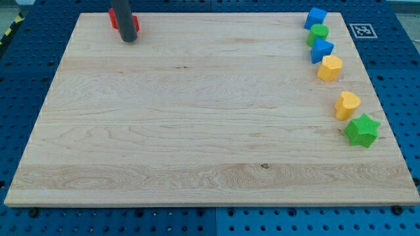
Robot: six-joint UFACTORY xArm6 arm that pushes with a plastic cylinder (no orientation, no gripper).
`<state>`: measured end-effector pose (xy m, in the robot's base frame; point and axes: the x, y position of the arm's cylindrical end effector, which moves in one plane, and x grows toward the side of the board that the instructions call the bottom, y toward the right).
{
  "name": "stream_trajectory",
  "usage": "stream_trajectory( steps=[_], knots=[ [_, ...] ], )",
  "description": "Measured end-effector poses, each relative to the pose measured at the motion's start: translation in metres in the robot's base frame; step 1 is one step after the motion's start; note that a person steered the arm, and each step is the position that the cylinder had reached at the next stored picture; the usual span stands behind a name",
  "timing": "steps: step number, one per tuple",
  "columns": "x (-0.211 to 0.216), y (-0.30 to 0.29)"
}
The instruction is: Move the arm diagonally to the bottom left of the green circle
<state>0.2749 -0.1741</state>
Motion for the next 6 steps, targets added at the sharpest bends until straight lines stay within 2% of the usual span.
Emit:
stream_trajectory(
  steps=[1,2,3,4,5,6],
  knots=[
    [0.043,0.034],
    [0.080,0.109],
    [0.080,0.193],
    [0.084,0.248],
    [0.088,0.248],
    [0.121,0.289]
  ],
)
